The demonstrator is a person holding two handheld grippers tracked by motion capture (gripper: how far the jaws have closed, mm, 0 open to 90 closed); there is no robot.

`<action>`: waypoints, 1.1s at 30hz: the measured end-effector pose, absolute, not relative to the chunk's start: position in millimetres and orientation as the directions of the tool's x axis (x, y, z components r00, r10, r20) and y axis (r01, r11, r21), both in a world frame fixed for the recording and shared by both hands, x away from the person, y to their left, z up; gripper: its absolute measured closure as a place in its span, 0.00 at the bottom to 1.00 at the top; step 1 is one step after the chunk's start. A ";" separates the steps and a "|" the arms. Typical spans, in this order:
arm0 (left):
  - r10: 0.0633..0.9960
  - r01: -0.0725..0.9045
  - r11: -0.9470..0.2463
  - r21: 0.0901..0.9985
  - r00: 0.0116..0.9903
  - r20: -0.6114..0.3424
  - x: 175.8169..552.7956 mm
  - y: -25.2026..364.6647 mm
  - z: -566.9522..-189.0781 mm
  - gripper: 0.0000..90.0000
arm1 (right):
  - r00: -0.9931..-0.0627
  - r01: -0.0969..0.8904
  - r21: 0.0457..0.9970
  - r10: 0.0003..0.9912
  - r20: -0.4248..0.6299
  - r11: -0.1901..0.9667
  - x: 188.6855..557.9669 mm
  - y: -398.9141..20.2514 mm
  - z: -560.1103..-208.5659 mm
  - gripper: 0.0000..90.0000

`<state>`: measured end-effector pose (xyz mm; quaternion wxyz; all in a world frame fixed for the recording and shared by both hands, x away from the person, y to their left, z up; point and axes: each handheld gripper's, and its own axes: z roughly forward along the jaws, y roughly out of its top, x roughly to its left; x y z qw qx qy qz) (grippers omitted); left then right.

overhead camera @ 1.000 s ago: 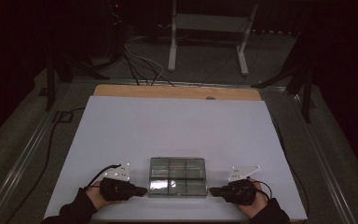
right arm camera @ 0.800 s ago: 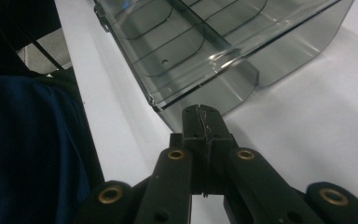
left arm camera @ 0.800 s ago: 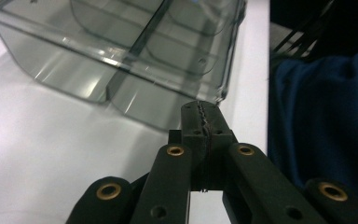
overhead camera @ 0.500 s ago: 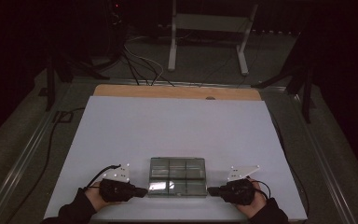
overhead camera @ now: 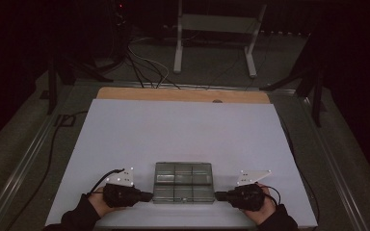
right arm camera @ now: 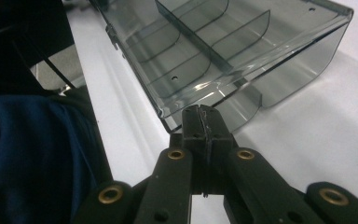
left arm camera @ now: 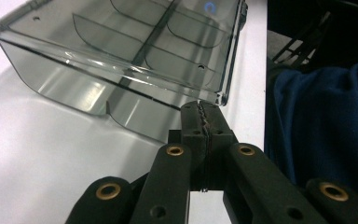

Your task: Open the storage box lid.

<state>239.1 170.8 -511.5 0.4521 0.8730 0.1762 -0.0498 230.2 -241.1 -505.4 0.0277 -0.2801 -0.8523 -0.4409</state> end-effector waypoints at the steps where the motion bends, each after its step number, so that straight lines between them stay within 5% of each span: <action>1: 0.262 0.350 -0.525 0.776 0.934 -0.244 238.9 170.6 -511.1 0.99 | -0.841 0.503 0.738 0.452 0.297 0.450 230.2 -241.3 -505.0 1.00; 23: 0.289 0.349 -0.456 0.819 0.928 -0.235 240.6 169.6 -503.3 0.99 | -0.826 0.514 0.774 0.457 0.330 0.370 232.5 -243.1 -499.5 0.92; 29: 0.289 0.343 -0.449 0.825 0.929 -0.230 242.3 169.1 -502.2 0.99 | -0.814 0.519 0.778 0.481 0.325 0.354 234.1 -245.2 -499.1 0.79; 33: 0.299 0.344 -0.440 0.830 0.927 -0.226 243.3 170.3 -500.6 0.99 | -0.804 0.520 0.784 0.504 0.315 0.339 234.8 -245.5 -500.2 0.61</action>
